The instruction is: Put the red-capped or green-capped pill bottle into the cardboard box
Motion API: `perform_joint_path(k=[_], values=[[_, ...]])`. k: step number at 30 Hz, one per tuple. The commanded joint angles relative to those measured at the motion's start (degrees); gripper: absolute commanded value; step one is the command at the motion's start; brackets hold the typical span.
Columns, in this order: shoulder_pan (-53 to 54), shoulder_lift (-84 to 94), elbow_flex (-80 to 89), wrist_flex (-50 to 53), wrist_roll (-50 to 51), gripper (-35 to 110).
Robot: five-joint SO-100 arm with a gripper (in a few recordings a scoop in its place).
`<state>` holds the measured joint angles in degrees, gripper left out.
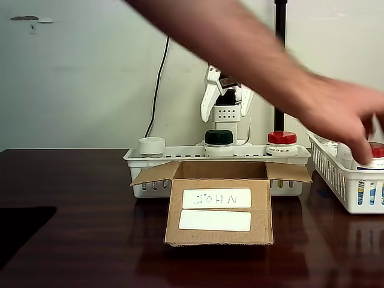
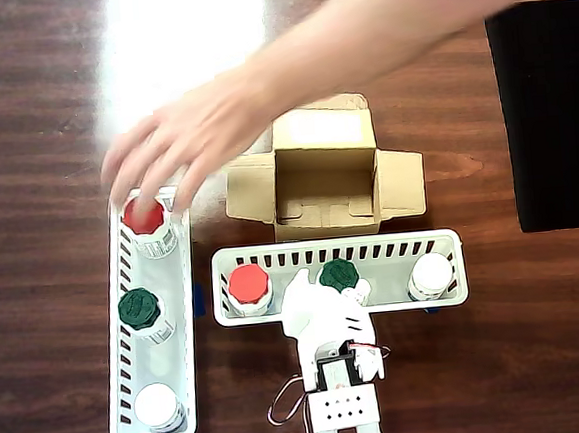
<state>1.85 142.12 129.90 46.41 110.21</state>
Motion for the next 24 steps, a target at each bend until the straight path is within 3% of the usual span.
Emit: perform_joint_path(k=[1,9,24], values=[[0.97,0.62,-3.52,-0.70,0.97,67],[1.05,0.53,-2.64,-2.29,3.08,67],[2.20,-7.38,4.92,-16.87,6.15,67]])
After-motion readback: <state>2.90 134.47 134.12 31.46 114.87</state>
